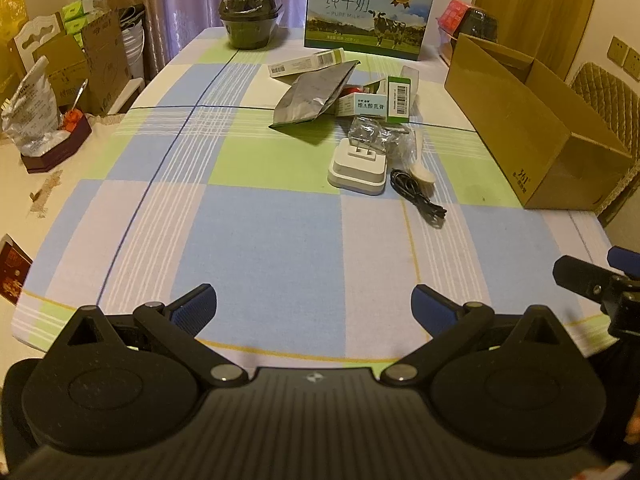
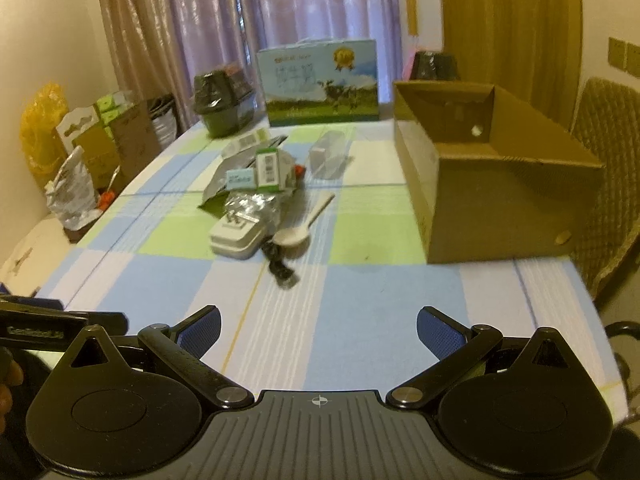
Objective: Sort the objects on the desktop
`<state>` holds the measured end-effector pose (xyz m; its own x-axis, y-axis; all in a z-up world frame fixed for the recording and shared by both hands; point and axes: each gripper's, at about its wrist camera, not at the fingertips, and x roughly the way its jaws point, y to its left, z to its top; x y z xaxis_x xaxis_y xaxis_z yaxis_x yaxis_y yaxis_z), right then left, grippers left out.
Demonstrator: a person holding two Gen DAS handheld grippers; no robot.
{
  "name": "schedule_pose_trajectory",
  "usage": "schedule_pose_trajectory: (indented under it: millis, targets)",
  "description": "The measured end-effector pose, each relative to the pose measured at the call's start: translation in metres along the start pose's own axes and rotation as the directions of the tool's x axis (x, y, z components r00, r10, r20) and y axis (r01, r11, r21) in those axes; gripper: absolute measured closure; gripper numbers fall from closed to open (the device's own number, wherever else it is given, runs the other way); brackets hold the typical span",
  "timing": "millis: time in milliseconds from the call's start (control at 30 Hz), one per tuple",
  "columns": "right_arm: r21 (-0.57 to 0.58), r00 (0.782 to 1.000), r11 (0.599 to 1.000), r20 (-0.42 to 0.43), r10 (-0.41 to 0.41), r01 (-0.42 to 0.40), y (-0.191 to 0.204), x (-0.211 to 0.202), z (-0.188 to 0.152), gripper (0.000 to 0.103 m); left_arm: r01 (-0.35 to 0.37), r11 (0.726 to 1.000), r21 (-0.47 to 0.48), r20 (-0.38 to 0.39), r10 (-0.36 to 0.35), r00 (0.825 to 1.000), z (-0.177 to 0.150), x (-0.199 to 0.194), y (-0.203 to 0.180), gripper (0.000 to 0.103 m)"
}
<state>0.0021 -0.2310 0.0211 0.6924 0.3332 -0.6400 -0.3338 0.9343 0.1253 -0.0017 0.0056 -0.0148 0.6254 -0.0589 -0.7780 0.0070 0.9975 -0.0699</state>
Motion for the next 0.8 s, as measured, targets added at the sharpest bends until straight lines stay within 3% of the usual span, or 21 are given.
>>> schedule_pose_trajectory:
  millis: [133, 433, 533, 800]
  targets:
    - [0.034, 1.000, 0.999, -0.018, 0.007, -0.007, -0.008, 0.007, 0.003, 0.002, 0.024, 1.000, -0.001, 0.009, -0.024, 1.000, 0.005, 0.007, -0.001, 0.001]
    - [-0.009, 0.999, 0.999, -0.025, 0.033, -0.033, -0.022, 0.027, 0.013, 0.003, 0.098, 0.995, 0.016, 0.041, -0.098, 0.994, 0.022, 0.035, -0.025, 0.001]
    - [-0.025, 0.998, 0.999, -0.034, 0.044, -0.045, -0.028, 0.038, 0.017, 0.028, 0.118, 0.993, 0.028, 0.052, -0.120, 0.991, 0.028, 0.049, -0.035, 0.002]
    - [-0.041, 0.998, 0.999, -0.061, 0.019, -0.022, -0.049, 0.064, 0.015, 0.030, 0.178, 0.982, 0.065, 0.039, -0.181, 0.983, 0.048, 0.095, -0.068, 0.023]
